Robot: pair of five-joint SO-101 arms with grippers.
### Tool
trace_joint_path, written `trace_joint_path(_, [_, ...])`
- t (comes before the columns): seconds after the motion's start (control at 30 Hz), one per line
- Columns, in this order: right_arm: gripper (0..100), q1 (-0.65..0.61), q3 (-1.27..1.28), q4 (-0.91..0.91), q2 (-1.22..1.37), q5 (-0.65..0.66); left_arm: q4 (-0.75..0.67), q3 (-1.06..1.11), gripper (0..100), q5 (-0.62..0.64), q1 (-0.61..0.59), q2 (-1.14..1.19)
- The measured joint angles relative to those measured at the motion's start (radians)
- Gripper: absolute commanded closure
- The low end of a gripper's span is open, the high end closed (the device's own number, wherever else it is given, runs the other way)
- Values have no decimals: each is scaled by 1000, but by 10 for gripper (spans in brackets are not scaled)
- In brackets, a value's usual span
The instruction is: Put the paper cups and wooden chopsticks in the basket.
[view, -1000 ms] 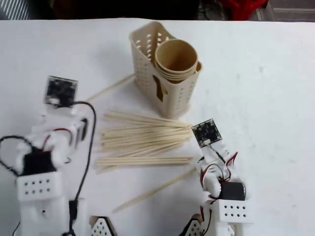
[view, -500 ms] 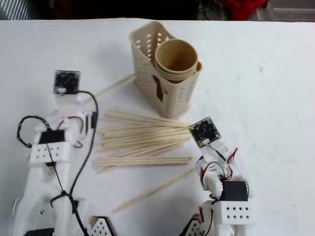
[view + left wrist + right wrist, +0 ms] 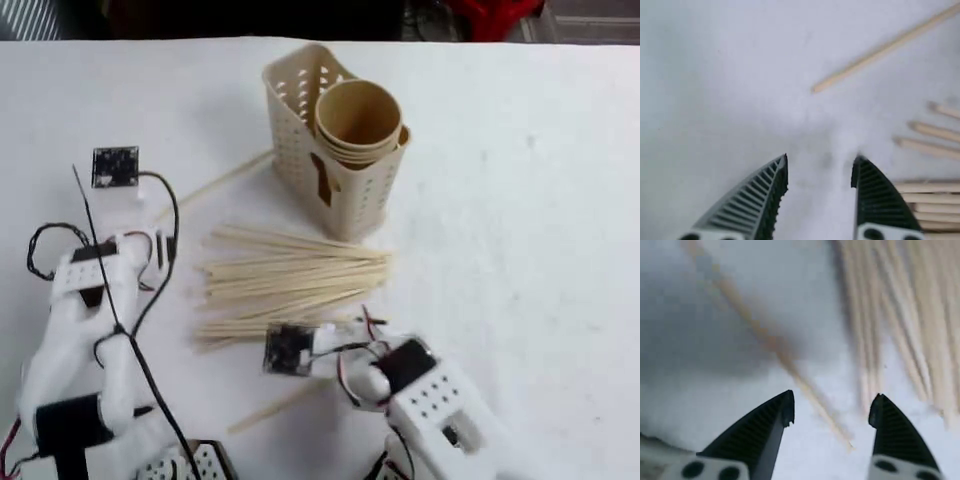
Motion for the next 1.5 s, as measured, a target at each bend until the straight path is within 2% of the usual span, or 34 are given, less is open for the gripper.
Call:
trace_joint_path(0.13, [728,2,-3,-34,103,124,0,-31,785,0,0,49])
trace_joint_path(0.4, [735,-5,-8,-192,232,215,0,-31,785,0,0,52])
trace_joint_path(0.6, [827,-3,-38,-302,384,255,9,-35,785,0,0,52])
trace_joint_path(0.83, [937,-3,-58,-299,416,255,14,-38,785,0,0,52])
trace_joint_path(0.97, [982,-3,-63,-299,416,193,14,-38,785,0,0,52])
trace_joint_path(1.13, [981,17,-91,-311,442,77,14,-38,785,0,0,52])
trace_joint_path(1.33, [982,153,-158,-350,448,-51,14,-38,785,0,0,52])
trace_joint_path(1.5, [981,210,-198,-362,448,-74,14,-38,785,0,0,52])
